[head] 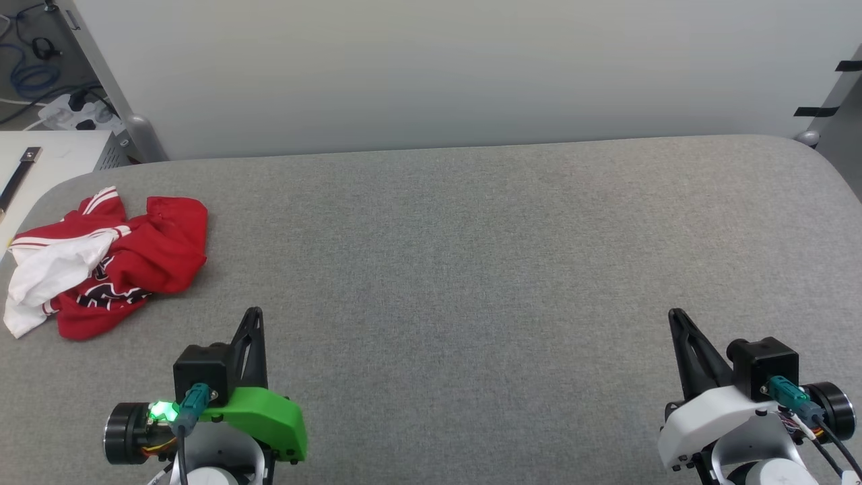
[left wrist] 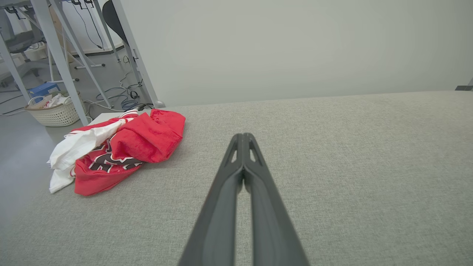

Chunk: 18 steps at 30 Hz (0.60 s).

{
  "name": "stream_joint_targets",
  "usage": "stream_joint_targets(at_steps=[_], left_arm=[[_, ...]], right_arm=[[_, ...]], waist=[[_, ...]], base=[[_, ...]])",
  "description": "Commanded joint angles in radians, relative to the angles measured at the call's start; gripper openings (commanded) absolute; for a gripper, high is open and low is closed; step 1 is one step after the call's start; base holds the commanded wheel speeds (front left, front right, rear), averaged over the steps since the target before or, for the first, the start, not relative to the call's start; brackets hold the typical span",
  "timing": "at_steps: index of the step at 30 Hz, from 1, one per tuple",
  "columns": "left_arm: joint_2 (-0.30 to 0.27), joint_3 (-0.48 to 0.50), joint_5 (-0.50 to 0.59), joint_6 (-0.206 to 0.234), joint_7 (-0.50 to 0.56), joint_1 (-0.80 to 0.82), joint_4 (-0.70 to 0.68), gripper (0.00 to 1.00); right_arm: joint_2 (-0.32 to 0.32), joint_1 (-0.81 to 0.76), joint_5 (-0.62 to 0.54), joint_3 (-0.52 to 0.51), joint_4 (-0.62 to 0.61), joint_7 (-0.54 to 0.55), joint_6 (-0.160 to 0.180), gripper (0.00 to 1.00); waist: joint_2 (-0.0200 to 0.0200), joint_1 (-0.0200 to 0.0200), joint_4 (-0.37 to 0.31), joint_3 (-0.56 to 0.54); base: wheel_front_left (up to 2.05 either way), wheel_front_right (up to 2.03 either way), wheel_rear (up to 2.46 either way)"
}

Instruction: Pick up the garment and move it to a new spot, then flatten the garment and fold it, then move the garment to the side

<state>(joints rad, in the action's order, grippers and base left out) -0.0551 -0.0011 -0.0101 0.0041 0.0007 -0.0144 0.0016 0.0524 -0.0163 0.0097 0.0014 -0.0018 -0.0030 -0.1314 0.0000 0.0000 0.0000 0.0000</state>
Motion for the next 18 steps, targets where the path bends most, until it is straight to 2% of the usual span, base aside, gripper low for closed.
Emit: stream_joint_targets(at_steps=[1, 18], left_arm=[[0.005, 0.001, 0.010, -0.004, -0.001, 0.014, -0.002, 0.00], [0.005, 0.001, 0.010, -0.004, -0.001, 0.014, -0.002, 0.00]], right_arm=[[-0.002, 0.016, -0.010, -0.001, 0.002, 0.003, 0.001, 0.00], [-0.002, 0.016, -0.010, -0.001, 0.002, 0.003, 0.001, 0.00]], waist=[[0.0000, 0.0000, 0.000, 0.000], [0.0000, 0.0000, 0.000, 0.000]], base=[[0.00, 0.00, 0.00], [0.00, 0.00, 0.00]])
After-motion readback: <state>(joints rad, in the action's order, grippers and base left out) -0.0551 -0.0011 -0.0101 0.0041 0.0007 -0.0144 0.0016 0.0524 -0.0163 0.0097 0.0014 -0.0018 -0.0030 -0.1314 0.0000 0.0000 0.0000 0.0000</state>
